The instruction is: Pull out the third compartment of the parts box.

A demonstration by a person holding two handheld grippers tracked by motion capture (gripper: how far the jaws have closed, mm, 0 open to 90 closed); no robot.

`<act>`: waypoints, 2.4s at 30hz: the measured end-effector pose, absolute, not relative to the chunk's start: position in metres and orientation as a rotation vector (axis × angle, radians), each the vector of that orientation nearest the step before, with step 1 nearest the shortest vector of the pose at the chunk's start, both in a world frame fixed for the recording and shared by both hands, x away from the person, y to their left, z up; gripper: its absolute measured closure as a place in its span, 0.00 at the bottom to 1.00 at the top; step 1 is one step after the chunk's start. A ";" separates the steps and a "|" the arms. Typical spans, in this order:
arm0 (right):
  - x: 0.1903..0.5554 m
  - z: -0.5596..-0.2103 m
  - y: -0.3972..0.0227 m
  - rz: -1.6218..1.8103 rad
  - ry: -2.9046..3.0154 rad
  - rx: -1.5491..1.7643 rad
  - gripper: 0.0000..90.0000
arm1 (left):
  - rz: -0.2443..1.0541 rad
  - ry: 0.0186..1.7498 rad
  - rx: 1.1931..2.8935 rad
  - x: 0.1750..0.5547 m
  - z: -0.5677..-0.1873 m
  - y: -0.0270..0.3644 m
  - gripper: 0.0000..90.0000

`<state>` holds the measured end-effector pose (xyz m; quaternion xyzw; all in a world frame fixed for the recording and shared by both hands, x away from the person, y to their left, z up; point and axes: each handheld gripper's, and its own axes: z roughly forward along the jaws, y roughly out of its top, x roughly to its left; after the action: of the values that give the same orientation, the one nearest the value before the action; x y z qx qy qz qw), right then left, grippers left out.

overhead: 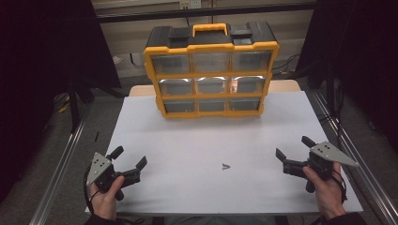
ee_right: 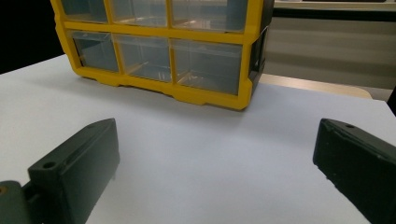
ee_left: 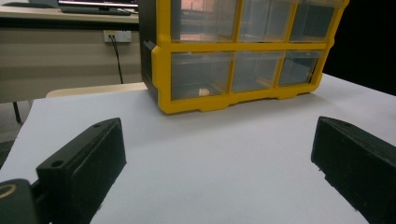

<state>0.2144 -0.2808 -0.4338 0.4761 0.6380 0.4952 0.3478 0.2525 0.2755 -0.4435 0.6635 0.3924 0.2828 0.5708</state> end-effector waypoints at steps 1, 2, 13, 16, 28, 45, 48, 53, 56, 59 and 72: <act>0.215 -0.434 -0.280 1.285 1.652 1.237 0.00 | 0.664 0.924 1.554 0.253 -0.444 0.275 0.03; 0.215 -0.434 -0.280 1.285 1.652 1.237 0.00 | 0.664 0.927 1.553 0.253 -0.444 0.275 0.03; 0.214 -0.432 -0.273 1.293 1.655 1.232 0.00 | 0.662 0.927 1.560 0.253 -0.444 0.274 0.03; 0.216 -0.427 -0.269 1.305 1.665 1.224 0.00 | 0.661 0.924 1.562 0.253 -0.444 0.275 0.03; 0.226 -0.412 -0.248 1.337 1.687 1.133 0.00 | 0.666 0.903 1.573 0.251 -0.443 0.275 0.03; 0.252 -0.379 -0.227 1.301 1.663 1.024 0.00 | 0.660 0.917 1.571 0.252 -0.444 0.276 0.03; 0.258 -0.370 -0.224 1.289 1.673 0.984 0.00 | 0.660 0.919 1.574 0.252 -0.444 0.276 0.03; 0.267 -0.359 -0.215 1.267 1.647 0.960 0.00 | 0.663 0.916 1.591 0.252 -0.445 0.277 0.03; 0.273 -0.351 -0.206 1.258 1.630 0.948 0.00 | 0.668 0.929 1.591 0.252 -0.445 0.276 0.03; 0.280 -0.345 -0.198 1.252 1.632 0.917 0.00 | 0.679 0.931 1.596 0.252 -0.445 0.276 0.03; 0.298 -0.323 -0.184 1.090 1.615 0.770 0.03 | 0.674 0.921 1.603 0.252 -0.444 0.275 0.03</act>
<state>0.2981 -0.1837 -0.3226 0.3183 0.6675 0.4508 0.4998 0.2516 0.2746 -0.4444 0.6782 0.3897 0.2853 0.5539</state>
